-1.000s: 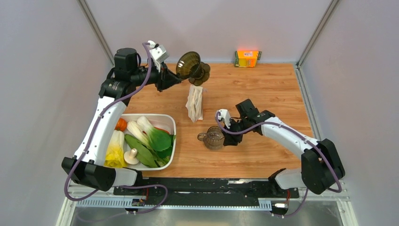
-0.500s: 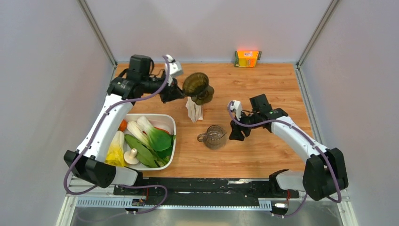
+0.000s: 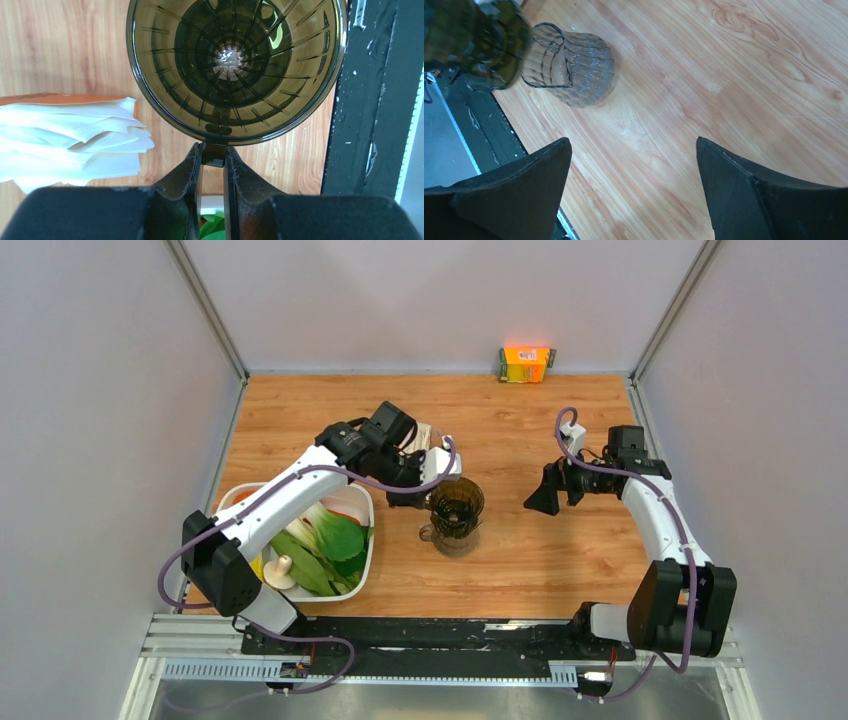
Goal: Place the coffee filter in the dripper
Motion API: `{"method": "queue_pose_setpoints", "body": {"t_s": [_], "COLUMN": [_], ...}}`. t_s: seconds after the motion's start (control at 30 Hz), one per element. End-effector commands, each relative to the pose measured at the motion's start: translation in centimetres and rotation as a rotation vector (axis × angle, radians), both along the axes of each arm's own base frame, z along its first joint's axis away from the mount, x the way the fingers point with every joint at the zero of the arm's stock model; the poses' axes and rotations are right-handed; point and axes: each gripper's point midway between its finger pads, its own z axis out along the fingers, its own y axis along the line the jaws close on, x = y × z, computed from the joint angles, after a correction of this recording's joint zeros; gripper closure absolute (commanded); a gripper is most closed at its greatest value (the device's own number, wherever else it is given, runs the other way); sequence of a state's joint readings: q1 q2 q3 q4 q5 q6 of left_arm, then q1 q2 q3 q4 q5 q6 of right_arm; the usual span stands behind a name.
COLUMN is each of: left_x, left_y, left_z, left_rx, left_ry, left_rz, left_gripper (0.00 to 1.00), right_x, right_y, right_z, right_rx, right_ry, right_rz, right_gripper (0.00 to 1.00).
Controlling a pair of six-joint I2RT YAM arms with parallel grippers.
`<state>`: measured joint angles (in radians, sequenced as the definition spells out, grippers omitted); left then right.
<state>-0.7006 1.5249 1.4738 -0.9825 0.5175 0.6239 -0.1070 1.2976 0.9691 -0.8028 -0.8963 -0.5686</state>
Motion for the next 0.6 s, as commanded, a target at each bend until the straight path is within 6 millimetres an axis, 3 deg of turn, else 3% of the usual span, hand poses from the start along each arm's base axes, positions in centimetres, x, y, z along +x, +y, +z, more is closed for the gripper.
{"method": "queue_pose_setpoints", "body": {"t_s": [0.0,0.3,0.57], "left_x": [1.7,2.0,0.9], "left_y": [-1.3,-2.5,-2.7], "left_z": [-0.5,-2.1,-3.0], "left_rx": [-0.027,-0.049,-0.056], "left_ry": [-0.097,-0.118,-0.062], "left_rz": [0.002,0.01,-0.022], "left_gripper": [1.0,1.0,0.99], "right_x": [-0.2,0.3,0.8], "right_y": [1.2,1.3,1.3], "right_z": [1.8,2.1,2.2], "right_rx": [0.085,0.103,0.116], "right_ry": [-0.043,-0.04,-0.028], "right_rz": [0.023,-0.019,-0.02], "right_gripper": [0.0,0.0,0.0]}}
